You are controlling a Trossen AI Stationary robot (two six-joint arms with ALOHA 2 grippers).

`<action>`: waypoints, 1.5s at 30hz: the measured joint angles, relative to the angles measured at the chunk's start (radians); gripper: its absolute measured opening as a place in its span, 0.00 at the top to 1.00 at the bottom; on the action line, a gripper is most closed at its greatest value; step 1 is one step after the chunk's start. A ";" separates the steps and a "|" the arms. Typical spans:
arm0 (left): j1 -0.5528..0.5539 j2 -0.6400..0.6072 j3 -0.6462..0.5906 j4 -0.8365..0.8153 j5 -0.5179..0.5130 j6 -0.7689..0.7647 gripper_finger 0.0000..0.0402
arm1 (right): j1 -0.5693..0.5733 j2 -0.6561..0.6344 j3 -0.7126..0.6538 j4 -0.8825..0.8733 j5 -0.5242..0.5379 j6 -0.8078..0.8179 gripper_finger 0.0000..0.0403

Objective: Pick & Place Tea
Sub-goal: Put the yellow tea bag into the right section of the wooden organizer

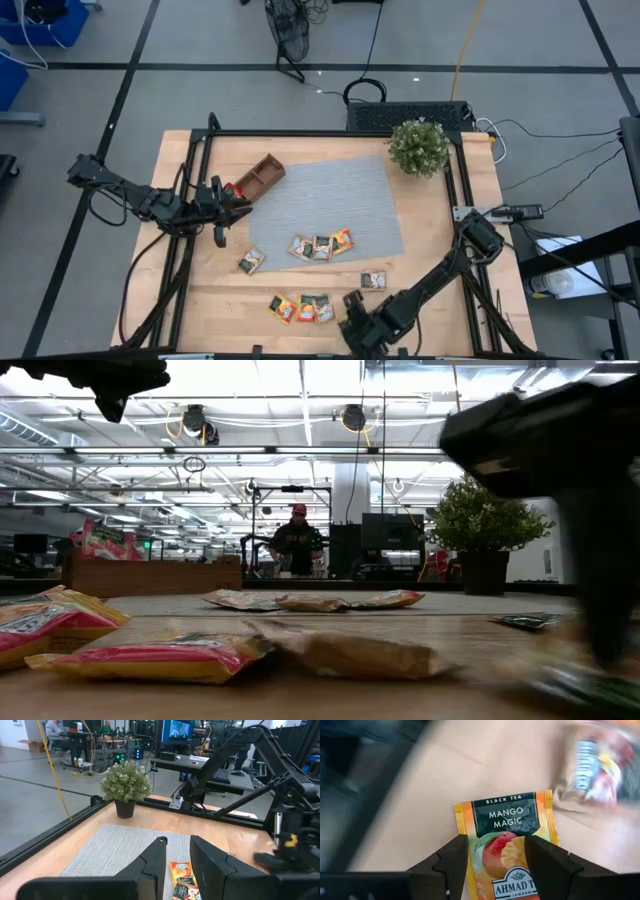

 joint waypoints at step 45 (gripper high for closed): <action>0.000 0.000 0.000 0.002 0.000 0.000 0.77 | -0.289 -0.149 -0.417 0.245 -0.186 0.108 0.93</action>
